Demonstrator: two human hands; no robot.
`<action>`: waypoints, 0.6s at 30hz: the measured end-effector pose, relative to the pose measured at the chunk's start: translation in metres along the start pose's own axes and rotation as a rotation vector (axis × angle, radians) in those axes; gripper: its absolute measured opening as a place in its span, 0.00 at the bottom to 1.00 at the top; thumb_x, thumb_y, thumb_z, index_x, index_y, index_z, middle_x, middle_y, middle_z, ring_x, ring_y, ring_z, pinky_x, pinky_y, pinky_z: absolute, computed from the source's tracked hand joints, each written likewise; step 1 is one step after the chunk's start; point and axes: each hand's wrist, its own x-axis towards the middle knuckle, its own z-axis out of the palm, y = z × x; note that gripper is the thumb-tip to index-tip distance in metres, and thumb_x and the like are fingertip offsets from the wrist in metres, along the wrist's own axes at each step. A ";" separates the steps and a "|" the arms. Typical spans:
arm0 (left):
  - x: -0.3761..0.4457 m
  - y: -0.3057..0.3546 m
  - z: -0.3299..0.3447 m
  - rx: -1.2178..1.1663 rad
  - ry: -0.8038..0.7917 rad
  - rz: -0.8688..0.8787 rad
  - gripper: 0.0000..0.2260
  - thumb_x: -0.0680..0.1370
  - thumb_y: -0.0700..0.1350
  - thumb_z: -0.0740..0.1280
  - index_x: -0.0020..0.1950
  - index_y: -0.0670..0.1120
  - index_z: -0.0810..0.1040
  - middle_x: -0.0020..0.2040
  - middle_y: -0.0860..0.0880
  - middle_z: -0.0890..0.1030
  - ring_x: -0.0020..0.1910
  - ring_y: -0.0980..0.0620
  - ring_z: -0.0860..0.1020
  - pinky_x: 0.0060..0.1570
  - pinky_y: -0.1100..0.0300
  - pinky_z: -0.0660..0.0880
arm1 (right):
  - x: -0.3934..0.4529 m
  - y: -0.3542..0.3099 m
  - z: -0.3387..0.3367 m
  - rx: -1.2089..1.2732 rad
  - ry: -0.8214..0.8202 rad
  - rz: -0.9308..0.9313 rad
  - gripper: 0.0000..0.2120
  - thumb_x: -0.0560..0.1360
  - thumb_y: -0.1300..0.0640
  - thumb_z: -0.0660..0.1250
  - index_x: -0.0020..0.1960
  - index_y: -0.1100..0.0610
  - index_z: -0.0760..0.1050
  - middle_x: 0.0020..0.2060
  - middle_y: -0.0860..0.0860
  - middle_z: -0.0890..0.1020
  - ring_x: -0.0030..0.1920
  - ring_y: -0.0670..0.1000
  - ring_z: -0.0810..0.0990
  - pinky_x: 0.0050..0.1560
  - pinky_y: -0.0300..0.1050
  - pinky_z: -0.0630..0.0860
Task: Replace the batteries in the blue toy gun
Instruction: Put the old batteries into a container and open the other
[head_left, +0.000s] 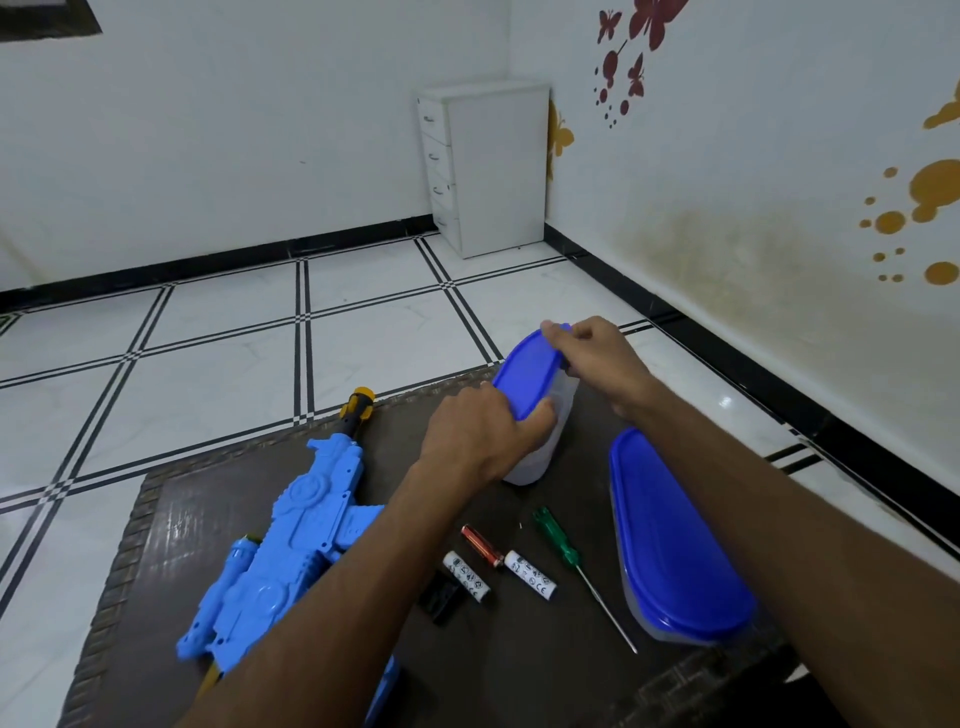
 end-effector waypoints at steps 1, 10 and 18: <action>0.000 -0.002 -0.001 -0.090 0.010 -0.015 0.25 0.76 0.67 0.52 0.39 0.46 0.73 0.35 0.46 0.76 0.31 0.49 0.74 0.33 0.56 0.70 | -0.002 0.001 0.000 0.036 -0.008 0.003 0.22 0.76 0.37 0.63 0.45 0.58 0.75 0.41 0.52 0.82 0.46 0.52 0.82 0.55 0.56 0.80; -0.021 -0.021 -0.014 -0.716 -0.111 -0.165 0.31 0.77 0.68 0.50 0.77 0.54 0.60 0.76 0.48 0.63 0.71 0.46 0.66 0.71 0.49 0.62 | -0.022 -0.002 -0.004 -0.091 0.059 -0.107 0.06 0.76 0.59 0.66 0.52 0.55 0.78 0.44 0.50 0.82 0.48 0.51 0.82 0.54 0.51 0.80; -0.063 -0.055 -0.040 -0.911 0.063 -0.449 0.14 0.79 0.63 0.54 0.44 0.56 0.72 0.45 0.50 0.74 0.50 0.48 0.74 0.56 0.51 0.72 | -0.086 -0.043 0.003 -0.449 -0.224 -0.218 0.04 0.74 0.58 0.68 0.43 0.51 0.79 0.38 0.48 0.83 0.39 0.49 0.83 0.42 0.45 0.80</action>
